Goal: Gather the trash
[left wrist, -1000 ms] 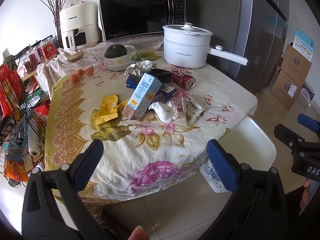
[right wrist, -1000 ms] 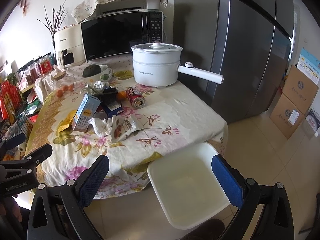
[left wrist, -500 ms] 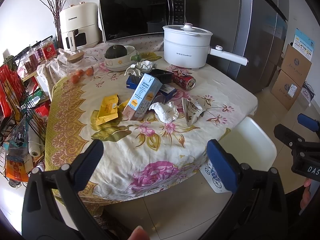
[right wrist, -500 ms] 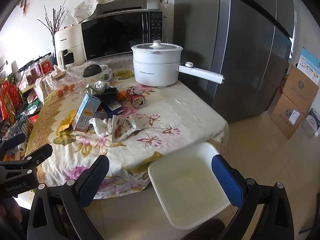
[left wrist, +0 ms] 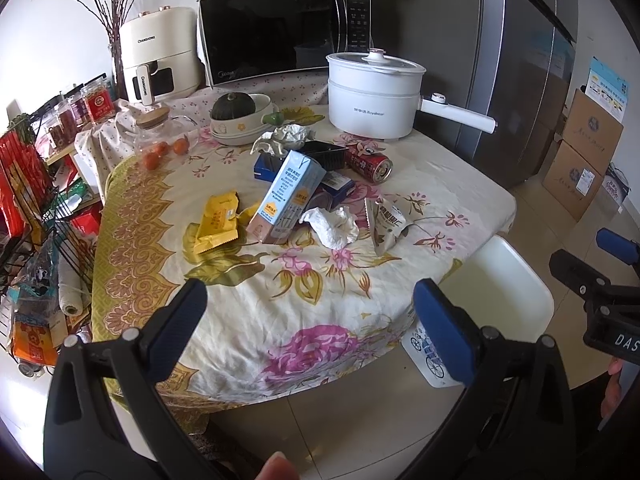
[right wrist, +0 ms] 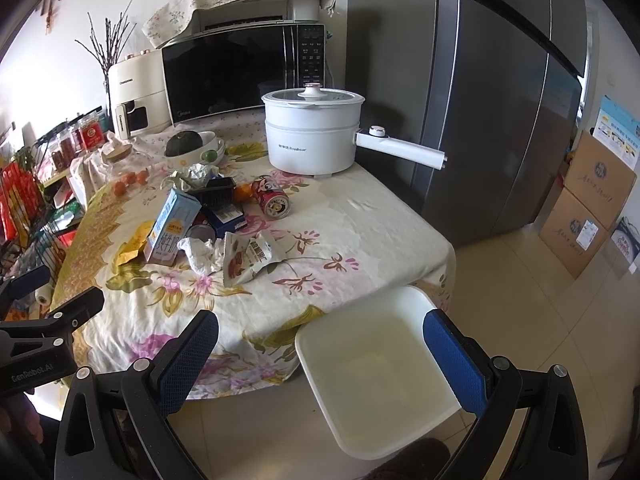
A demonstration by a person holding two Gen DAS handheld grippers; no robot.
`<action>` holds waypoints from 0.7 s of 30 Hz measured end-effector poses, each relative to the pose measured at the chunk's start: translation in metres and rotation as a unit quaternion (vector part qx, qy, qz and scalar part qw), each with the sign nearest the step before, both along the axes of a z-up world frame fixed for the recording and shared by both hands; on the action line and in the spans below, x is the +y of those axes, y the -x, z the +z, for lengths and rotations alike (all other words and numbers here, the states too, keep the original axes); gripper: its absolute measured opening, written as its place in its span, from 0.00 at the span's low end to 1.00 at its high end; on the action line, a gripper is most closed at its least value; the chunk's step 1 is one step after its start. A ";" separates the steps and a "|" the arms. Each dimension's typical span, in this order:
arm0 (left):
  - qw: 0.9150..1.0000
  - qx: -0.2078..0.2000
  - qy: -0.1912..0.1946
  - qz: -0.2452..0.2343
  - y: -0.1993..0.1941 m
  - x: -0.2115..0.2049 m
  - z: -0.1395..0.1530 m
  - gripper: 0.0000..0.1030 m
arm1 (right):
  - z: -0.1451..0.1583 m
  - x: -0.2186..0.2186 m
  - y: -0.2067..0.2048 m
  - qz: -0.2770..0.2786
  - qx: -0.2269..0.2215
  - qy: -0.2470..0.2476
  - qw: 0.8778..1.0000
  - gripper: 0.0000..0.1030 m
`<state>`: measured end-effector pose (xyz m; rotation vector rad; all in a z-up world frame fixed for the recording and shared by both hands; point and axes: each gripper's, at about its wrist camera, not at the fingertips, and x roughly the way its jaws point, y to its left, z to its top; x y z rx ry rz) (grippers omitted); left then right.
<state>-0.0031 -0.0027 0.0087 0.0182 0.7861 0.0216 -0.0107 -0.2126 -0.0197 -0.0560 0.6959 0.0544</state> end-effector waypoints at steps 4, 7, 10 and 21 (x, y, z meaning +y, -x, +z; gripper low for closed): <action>1.000 -0.004 0.001 0.000 0.001 0.001 0.000 0.99 | 0.000 0.001 -0.001 0.003 0.002 0.000 1.000 1.00; 1.000 -0.005 0.002 -0.002 0.001 0.001 0.001 0.99 | 0.003 0.004 0.000 0.010 -0.001 0.006 1.000 1.00; 1.000 -0.008 0.001 0.000 0.001 0.001 0.002 0.99 | 0.005 0.007 0.001 0.013 -0.005 0.010 1.000 1.00; 0.998 0.046 0.026 -0.028 -0.035 0.036 0.013 0.99 | 0.038 0.009 -0.022 0.068 0.023 -0.016 0.997 1.00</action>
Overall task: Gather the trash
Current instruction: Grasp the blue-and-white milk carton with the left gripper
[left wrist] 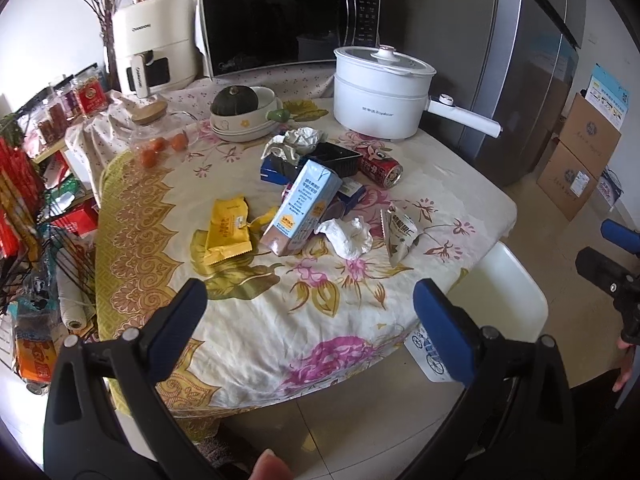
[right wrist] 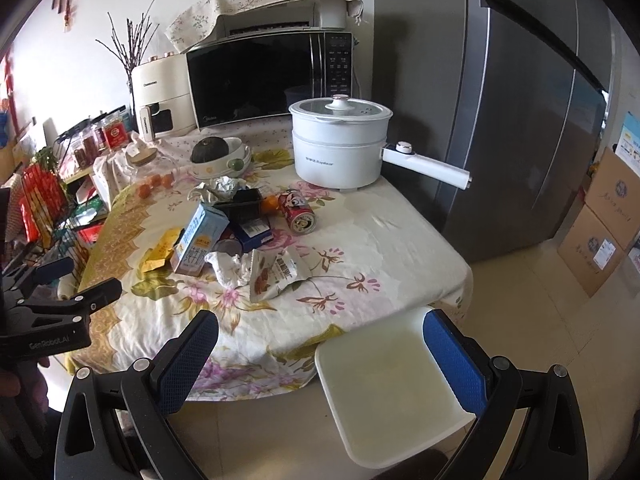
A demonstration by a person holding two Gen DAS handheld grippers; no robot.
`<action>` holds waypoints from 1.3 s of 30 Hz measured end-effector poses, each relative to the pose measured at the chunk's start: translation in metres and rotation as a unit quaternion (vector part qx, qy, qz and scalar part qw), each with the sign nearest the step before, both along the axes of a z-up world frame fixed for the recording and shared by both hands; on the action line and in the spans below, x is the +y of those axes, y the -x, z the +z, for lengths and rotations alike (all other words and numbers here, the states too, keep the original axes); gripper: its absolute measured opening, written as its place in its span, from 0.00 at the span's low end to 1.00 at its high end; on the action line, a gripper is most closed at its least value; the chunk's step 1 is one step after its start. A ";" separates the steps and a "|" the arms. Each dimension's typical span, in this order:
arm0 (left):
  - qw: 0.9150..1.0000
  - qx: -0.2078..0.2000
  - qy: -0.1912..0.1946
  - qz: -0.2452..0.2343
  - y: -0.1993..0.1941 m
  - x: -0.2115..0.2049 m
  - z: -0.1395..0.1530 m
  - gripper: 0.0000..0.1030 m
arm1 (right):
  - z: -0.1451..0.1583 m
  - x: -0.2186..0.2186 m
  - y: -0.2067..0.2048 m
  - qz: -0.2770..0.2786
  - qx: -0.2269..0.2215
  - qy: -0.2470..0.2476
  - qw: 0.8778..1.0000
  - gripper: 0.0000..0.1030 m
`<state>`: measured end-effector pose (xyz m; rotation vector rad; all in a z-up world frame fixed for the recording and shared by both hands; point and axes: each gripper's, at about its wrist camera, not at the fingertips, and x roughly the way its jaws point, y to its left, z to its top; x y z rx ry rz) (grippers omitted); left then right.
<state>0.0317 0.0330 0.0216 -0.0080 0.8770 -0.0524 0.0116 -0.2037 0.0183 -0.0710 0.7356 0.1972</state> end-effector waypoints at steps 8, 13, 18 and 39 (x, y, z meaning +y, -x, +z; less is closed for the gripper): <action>0.996 0.075 0.044 -0.018 -0.058 0.027 -0.024 0.92 | -0.013 0.007 -0.064 0.036 0.081 -0.012 0.996 1.00; 0.995 0.081 0.045 -0.048 -0.087 0.028 -0.065 0.86 | -0.065 0.002 -0.094 0.036 0.165 -0.023 0.985 1.00; 0.992 0.109 -0.005 -0.057 -0.128 0.023 -0.102 0.82 | -0.075 0.001 -0.111 0.039 0.179 0.001 0.983 1.00; 0.988 0.118 0.073 -0.062 -0.154 0.023 -0.103 0.40 | -0.112 0.020 -0.161 0.014 0.209 0.054 0.976 1.00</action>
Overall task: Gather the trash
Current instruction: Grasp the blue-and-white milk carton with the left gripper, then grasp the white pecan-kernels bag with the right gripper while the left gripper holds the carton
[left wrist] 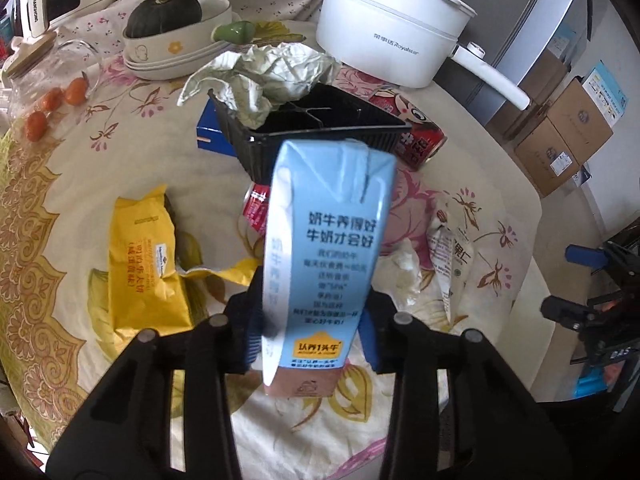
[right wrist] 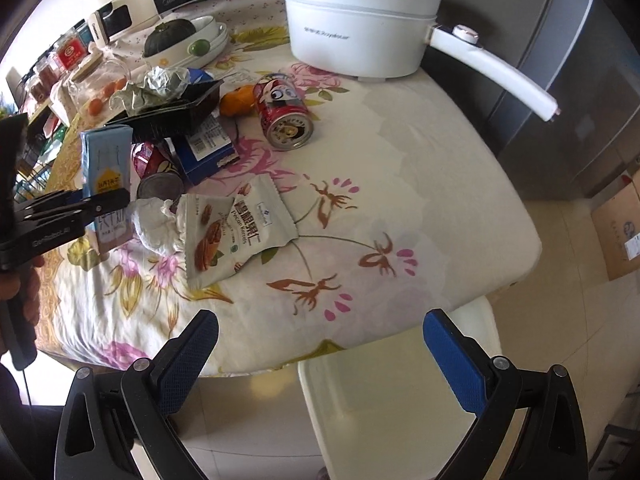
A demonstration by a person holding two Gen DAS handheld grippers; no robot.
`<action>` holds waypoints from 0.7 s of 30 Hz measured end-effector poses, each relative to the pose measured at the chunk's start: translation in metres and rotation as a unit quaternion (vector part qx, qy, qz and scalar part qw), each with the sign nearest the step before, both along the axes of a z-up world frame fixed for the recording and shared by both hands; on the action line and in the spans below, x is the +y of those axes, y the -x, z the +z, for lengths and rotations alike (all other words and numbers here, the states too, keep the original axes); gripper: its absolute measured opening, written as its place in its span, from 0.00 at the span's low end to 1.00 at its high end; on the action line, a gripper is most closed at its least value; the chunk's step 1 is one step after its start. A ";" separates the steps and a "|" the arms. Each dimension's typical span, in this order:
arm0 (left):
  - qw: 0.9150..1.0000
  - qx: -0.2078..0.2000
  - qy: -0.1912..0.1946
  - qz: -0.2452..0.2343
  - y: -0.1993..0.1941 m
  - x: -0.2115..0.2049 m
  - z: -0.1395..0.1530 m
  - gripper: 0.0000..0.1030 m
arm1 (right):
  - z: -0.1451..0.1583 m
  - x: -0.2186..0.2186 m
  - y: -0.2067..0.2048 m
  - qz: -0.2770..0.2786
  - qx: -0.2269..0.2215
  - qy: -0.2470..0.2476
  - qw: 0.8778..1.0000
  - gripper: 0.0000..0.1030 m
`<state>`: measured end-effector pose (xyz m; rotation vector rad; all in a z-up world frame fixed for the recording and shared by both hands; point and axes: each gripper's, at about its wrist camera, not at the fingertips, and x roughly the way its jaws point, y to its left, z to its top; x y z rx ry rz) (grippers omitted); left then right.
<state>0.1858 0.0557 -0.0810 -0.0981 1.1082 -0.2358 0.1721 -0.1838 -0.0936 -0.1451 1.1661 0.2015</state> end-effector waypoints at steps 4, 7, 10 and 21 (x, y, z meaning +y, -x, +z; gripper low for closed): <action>1.000 0.008 0.010 0.015 0.018 0.009 0.013 0.40 | -0.010 0.012 -0.013 -0.013 0.020 -0.022 0.999 1.00; 0.999 0.013 0.012 0.034 0.033 0.017 0.021 0.40 | -0.015 0.022 -0.019 -0.022 0.030 -0.041 0.998 1.00; 0.998 0.015 0.012 0.058 0.050 0.028 0.030 0.40 | -0.019 0.031 -0.023 -0.029 0.038 -0.065 0.997 1.00; 0.996 0.029 0.015 0.084 0.067 0.060 0.025 0.40 | -0.034 0.046 -0.050 -0.059 0.051 -0.108 0.991 1.00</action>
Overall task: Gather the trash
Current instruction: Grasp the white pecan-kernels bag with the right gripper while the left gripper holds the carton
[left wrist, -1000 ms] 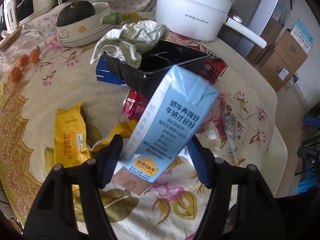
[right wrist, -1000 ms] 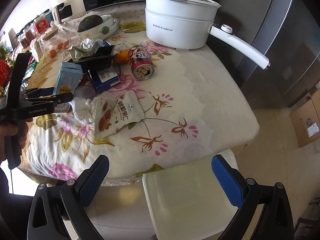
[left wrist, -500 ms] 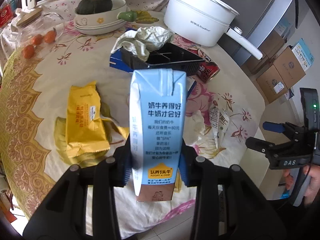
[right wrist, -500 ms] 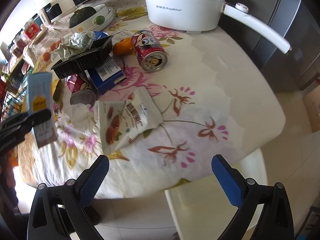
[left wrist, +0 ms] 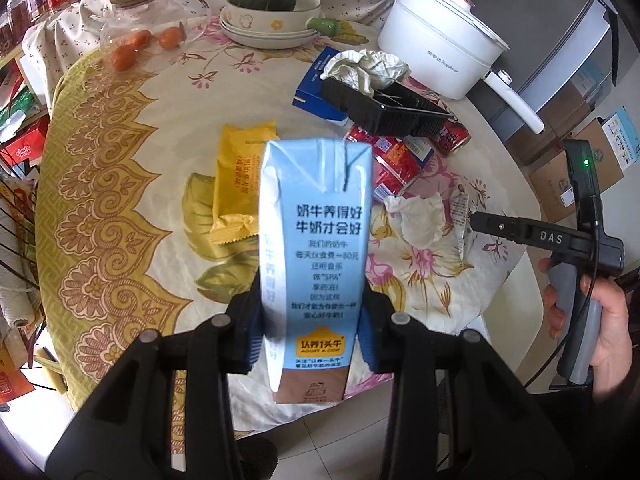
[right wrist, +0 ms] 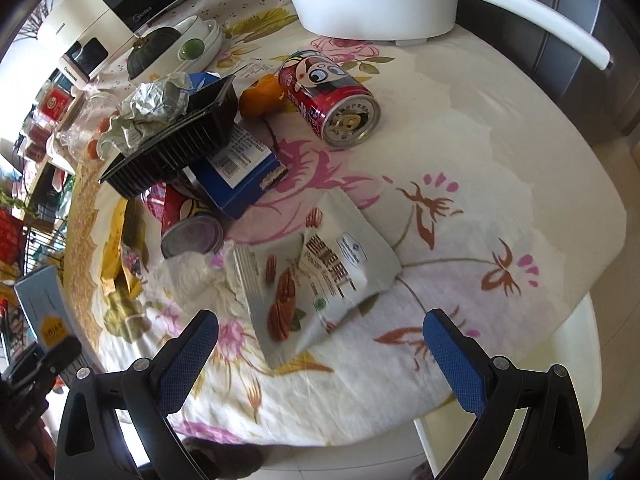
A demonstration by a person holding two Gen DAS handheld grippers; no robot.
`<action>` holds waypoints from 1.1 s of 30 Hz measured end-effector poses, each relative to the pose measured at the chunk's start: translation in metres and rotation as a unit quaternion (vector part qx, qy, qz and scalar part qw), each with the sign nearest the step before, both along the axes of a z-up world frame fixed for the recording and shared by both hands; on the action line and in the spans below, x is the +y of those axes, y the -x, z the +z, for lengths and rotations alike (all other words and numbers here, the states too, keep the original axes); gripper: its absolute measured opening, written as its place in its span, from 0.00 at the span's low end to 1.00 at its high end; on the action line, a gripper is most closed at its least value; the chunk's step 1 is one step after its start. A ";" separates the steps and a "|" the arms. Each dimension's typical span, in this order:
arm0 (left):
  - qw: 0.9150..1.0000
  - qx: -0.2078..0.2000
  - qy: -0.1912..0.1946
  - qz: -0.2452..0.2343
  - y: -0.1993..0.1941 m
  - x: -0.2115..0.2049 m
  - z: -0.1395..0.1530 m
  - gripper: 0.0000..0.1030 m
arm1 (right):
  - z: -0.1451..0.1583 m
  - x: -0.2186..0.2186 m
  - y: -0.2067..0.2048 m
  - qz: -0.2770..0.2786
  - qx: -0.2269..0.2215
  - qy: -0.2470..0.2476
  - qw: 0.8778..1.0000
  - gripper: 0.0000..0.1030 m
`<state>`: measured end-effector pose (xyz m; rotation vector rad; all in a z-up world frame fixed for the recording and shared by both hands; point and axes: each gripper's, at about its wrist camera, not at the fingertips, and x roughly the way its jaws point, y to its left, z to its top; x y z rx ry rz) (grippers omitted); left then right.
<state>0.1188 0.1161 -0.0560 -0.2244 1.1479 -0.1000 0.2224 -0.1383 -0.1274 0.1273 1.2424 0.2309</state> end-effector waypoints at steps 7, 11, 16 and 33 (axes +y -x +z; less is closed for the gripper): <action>1.000 -0.001 0.022 -0.003 -0.006 0.001 0.002 0.40 | -0.021 0.007 -0.024 -0.035 0.027 -0.031 0.999 1.00; 1.000 0.007 0.019 -0.015 -0.008 -0.006 -0.002 0.40 | -0.024 0.007 -0.028 -0.050 0.024 -0.015 0.998 0.99; 1.000 0.011 0.013 -0.019 -0.006 -0.009 -0.004 0.40 | -0.022 0.001 -0.028 -0.058 0.020 -0.012 0.998 0.91; 0.999 0.013 0.002 -0.045 -0.002 -0.033 -0.006 0.40 | -0.003 -0.033 -0.002 -0.039 0.004 -0.009 0.999 0.56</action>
